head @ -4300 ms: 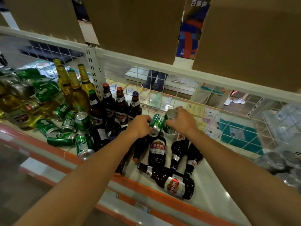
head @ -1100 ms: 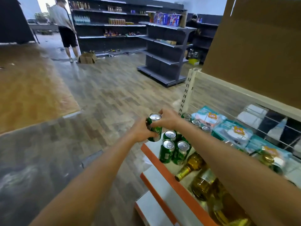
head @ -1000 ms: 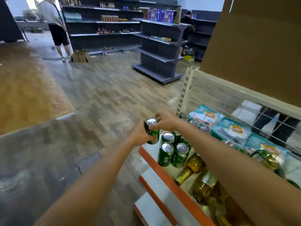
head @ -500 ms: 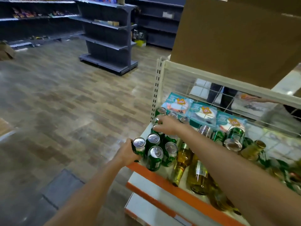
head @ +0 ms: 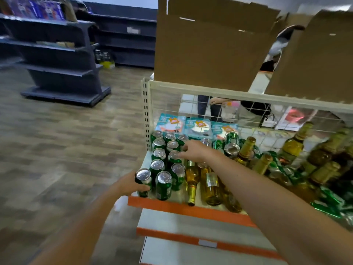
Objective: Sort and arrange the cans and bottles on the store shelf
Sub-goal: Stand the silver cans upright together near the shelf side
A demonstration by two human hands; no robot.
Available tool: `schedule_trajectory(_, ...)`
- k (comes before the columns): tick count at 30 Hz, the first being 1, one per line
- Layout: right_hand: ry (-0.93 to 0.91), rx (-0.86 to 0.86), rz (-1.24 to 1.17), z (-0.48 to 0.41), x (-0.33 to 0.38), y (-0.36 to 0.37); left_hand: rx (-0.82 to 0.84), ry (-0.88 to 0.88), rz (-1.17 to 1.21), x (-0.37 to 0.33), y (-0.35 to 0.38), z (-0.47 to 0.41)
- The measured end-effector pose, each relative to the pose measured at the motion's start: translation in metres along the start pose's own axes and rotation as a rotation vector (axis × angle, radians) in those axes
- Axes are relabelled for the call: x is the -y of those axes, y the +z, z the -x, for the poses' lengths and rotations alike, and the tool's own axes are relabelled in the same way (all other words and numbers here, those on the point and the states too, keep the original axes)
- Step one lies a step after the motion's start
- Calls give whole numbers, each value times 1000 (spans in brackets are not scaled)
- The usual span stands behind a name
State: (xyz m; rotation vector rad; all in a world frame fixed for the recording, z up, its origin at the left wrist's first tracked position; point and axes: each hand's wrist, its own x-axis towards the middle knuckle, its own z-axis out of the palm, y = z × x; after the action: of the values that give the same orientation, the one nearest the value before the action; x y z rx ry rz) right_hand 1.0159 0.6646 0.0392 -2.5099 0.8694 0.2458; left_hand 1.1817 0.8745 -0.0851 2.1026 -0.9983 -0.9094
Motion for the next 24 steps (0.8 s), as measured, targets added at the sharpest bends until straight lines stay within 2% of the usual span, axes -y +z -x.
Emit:
schedule_trajectory(3, 54, -41, 14, 13, -10, -9, 38, -1, -15, -23, -6, 4)
schedule_trajectory(5, 83, -75, 16, 23, -16, -17, -22, 24, -80, -49, -11, 4)
schedule_trajectory(13, 130, -396, -95, 93, -50, -78, -130, 303, -332, -211, 11, -9)
schedule_trajectory(18, 221, -561, -80, 158, -112, -130, -134, 592, -361, -336, 69, 4)
schedule_trajectory(24, 390, -583, -87, 251, -222, -152, -26, 739, -499, -444, 180, 24)
